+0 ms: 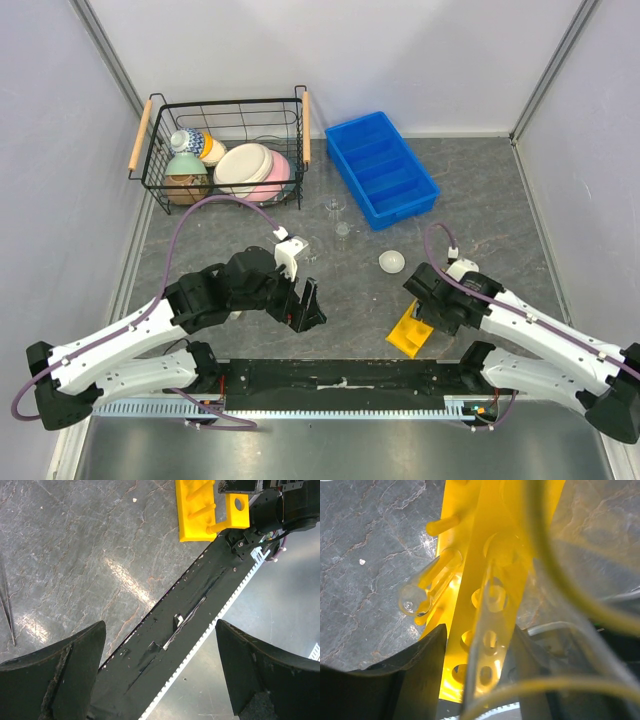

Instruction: Organize the chemistry lab equipment

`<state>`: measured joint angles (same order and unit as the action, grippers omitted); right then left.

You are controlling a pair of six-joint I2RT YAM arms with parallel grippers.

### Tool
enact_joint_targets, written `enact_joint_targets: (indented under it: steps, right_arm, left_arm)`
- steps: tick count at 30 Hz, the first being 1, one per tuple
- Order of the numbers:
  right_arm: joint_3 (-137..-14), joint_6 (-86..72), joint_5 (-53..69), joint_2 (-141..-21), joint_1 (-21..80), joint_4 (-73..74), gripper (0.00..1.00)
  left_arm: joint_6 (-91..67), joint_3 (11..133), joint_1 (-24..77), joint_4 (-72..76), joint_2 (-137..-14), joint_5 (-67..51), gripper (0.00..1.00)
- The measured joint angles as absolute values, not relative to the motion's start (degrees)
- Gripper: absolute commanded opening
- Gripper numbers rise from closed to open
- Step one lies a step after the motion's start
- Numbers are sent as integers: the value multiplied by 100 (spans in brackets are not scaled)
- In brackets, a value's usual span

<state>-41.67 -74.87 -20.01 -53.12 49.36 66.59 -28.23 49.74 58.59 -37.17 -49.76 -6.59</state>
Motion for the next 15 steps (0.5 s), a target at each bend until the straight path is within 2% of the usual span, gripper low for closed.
enact_joint_targets:
  steps: [15]
  right_arm:
    - [-4390, -7507, -2359, -5819, 4941, 6646, 48]
  left_arm:
    - [-2823, 4974, 5859, -3763, -5011, -655, 96]
